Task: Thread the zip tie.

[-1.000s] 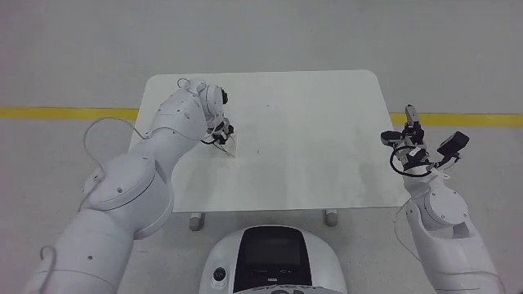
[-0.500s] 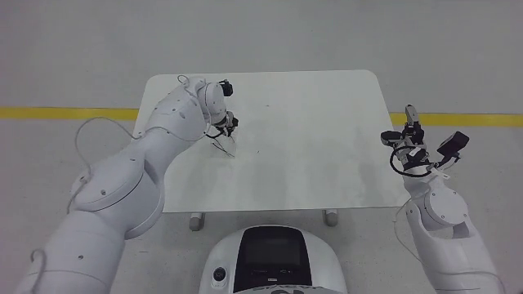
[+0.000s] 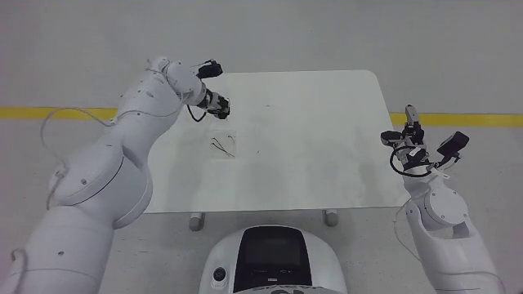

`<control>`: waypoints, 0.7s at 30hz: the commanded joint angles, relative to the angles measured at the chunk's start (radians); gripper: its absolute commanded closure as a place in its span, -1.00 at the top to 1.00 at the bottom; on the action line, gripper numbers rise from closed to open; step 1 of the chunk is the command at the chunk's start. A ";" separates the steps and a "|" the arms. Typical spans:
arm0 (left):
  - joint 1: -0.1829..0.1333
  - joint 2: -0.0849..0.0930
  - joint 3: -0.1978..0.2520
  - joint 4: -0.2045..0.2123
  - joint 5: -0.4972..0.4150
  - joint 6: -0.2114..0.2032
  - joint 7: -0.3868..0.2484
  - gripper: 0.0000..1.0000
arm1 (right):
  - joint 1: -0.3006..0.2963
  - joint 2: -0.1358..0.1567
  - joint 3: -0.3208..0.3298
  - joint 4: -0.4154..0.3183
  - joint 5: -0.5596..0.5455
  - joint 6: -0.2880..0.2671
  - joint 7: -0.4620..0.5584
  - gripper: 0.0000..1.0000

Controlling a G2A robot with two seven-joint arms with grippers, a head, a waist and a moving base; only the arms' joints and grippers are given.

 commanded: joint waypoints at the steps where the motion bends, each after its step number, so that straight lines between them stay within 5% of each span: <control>1: -0.004 0.011 -0.018 0.009 -0.037 -0.040 -0.041 -1.00 | 0.000 0.000 0.000 0.000 0.000 0.000 0.000 1.00; 5: -0.002 0.050 -0.061 -0.058 -0.112 -0.040 -0.162 -1.00 | 0.000 0.000 0.000 0.000 0.000 0.000 0.000 1.00; 10: 0.027 0.126 -0.138 -0.170 -0.174 -0.040 -0.303 -1.00 | 0.000 0.000 0.000 0.000 0.000 0.000 0.000 1.00; 18: 0.123 0.234 -0.185 -0.388 -0.232 -0.040 -0.309 -1.00 | 0.000 0.000 0.000 0.000 0.000 0.000 0.000 1.00; 21: 0.130 0.251 -0.180 -0.417 -0.242 -0.040 -0.309 -1.00 | 0.000 0.000 0.000 0.000 0.000 0.000 0.000 1.00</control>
